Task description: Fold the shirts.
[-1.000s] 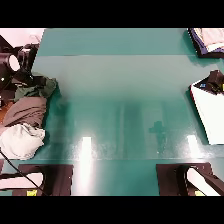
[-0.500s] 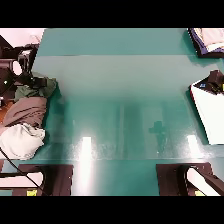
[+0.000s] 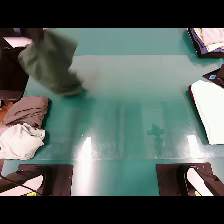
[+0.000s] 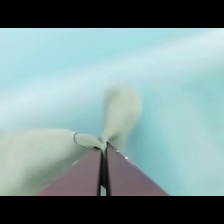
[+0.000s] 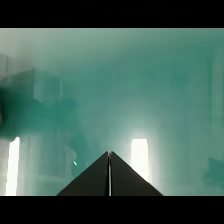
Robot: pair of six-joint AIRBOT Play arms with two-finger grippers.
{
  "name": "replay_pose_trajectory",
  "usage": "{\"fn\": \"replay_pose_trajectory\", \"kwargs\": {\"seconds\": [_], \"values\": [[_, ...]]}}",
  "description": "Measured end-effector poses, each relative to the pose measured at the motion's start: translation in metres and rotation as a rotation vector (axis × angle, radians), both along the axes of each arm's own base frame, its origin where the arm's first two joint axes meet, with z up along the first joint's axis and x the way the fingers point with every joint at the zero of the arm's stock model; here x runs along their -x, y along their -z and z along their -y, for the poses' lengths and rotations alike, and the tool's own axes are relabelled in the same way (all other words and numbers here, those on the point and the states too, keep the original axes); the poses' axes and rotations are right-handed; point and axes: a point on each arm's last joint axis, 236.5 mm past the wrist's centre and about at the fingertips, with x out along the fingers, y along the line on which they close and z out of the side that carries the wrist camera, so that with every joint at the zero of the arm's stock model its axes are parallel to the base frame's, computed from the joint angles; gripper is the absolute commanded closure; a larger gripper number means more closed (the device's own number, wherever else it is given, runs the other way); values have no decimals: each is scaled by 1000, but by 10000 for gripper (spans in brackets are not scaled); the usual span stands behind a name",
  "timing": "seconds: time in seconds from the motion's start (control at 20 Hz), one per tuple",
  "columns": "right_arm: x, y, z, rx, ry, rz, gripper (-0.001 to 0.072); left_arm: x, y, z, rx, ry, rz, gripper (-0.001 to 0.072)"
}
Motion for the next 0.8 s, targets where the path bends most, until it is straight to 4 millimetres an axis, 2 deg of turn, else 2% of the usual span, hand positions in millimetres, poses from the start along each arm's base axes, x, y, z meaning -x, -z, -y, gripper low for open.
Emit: {"fn": "replay_pose_trajectory", "kwargs": {"seconds": [0.05,0.1,0.2,0.3,0.4,0.5,0.55,0.6,0.7,0.8], "values": [[1,-6,0,7,6,23,688,21,-34,30,36,96,71,687],[2,-11,0,12,11,42,688,40,-61,56,67,182,128,687],[4,-17,0,19,16,64,688,80,-97,103,122,344,210,687],[5,-20,-1,23,19,75,688,109,-115,138,160,467,256,687],[6,-21,-1,25,19,80,688,117,-113,159,168,529,252,687],[6,-22,-1,25,17,80,688,107,-92,172,152,537,207,687],[7,-21,-2,25,15,76,688,97,-73,176,135,524,163,686],[8,-21,-2,25,12,72,688,85,-49,178,107,504,107,686],[10,-19,-4,24,6,64,688,60,12,178,41,456,-32,686],[12,-18,-5,24,0,54,688,38,83,170,-26,404,-194,684]]}}
